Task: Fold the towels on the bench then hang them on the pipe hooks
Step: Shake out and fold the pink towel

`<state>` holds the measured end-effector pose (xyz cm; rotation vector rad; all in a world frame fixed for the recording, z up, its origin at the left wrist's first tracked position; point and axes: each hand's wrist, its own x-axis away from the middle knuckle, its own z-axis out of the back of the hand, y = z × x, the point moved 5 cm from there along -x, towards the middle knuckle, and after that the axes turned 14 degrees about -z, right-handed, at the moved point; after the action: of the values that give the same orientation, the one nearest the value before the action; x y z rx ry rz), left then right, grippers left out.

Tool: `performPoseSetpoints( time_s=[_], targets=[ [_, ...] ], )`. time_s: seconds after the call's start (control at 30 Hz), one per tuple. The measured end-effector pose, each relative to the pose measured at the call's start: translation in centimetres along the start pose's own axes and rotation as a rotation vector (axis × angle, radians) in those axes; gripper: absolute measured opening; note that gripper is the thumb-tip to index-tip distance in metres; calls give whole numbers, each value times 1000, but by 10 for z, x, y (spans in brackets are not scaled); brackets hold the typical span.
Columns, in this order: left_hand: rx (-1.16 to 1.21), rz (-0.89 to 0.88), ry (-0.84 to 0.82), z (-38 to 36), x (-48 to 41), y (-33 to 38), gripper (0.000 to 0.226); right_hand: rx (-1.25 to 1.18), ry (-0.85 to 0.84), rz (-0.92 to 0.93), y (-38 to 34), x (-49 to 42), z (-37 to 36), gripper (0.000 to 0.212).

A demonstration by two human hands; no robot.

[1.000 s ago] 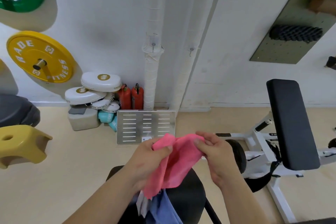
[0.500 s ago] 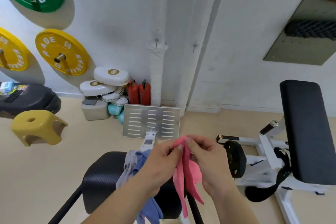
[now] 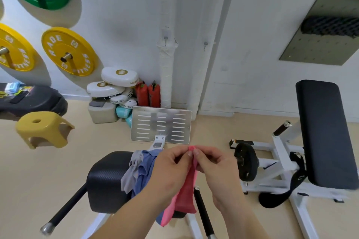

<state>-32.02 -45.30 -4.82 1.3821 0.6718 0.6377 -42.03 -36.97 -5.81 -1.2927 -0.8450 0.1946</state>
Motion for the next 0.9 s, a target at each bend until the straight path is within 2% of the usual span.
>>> performPoseSetpoints(
  time_s=[0.4, 0.53, 0.7, 0.8, 0.9],
  targets=[
    [24, 7, -19, -1, 11, -1, 27, 34, 19, 41, 0, 12, 6, 27],
    [55, -1, -16, -2, 7, 1, 23, 27, -48, 20, -5, 12, 6, 37],
    [-96, -69, -11, 6, -5, -6, 24, -68, -170, -66, -10, 14, 8, 40],
    [-165, -98, -72, 14, -15, 0, 17, 122, -100, -33, -17, 8, 17, 24],
    [-245, -185, -189, 21, -26, 22, 17, 408, -118, 148, -37, 0, 21, 32]
  ],
)
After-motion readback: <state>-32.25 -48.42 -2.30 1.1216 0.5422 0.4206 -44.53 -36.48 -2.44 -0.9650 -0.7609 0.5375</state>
